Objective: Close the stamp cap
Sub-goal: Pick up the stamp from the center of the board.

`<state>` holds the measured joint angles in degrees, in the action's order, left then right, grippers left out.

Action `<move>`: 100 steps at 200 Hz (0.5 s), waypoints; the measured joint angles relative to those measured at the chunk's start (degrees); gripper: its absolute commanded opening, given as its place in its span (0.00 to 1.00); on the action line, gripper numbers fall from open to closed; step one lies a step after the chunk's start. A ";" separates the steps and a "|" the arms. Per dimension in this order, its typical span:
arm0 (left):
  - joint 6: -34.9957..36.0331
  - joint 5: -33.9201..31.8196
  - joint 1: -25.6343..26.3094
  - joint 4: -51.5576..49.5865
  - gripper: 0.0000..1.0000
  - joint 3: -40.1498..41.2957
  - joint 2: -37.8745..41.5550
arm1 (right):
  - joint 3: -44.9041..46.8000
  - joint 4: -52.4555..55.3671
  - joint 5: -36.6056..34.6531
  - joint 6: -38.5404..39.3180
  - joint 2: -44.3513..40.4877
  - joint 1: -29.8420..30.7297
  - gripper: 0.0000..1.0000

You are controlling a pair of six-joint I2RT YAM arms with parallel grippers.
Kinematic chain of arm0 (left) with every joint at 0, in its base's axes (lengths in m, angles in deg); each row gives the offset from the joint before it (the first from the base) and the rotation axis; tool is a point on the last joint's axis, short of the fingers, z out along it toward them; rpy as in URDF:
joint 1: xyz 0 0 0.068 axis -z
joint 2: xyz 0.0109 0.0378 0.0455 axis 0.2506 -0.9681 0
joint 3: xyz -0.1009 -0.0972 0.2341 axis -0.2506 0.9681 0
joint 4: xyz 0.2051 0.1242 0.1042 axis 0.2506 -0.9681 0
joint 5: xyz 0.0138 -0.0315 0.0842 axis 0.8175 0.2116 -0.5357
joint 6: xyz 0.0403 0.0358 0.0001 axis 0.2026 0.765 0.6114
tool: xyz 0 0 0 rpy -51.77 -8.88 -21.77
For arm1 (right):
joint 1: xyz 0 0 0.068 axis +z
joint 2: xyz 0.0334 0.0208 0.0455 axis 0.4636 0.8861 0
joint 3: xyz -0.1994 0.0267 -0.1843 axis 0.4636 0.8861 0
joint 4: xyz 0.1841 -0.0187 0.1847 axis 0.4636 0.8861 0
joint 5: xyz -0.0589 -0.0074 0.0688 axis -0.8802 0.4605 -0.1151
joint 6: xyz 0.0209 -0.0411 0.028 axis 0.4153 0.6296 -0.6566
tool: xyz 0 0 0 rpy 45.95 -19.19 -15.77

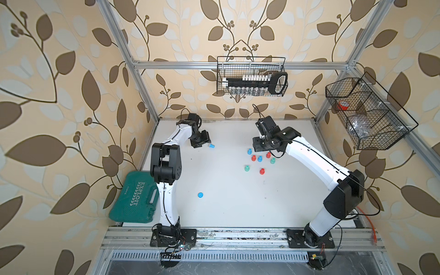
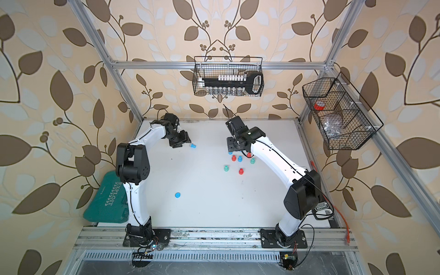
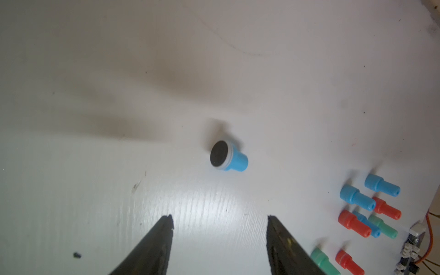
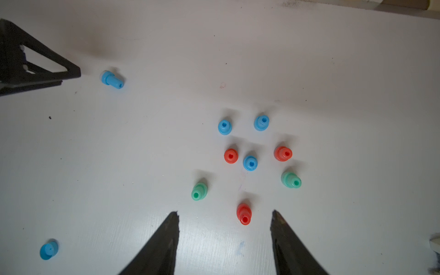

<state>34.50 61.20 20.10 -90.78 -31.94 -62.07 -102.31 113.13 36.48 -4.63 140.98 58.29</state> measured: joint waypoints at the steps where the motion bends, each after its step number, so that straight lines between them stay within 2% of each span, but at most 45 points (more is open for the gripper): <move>1: 0.02 0.00 0.00 -0.09 0.65 -0.48 -0.33 | 0.15 0.02 0.13 0.02 0.00 -0.09 0.58; 67: 2.91 -1.60 1.49 -1.18 0.64 -15.02 -12.92 | 3.56 0.07 3.98 0.63 -0.24 -4.39 0.58; 100: 2.95 -1.57 3.43 -1.05 0.60 -18.12 -15.89 | 4.87 0.13 5.16 1.22 -1.40 -5.84 0.58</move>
<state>37.45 59.62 23.53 -91.82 -50.06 -77.96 -97.43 113.27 41.64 -3.41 139.59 52.46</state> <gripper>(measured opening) 0.612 0.580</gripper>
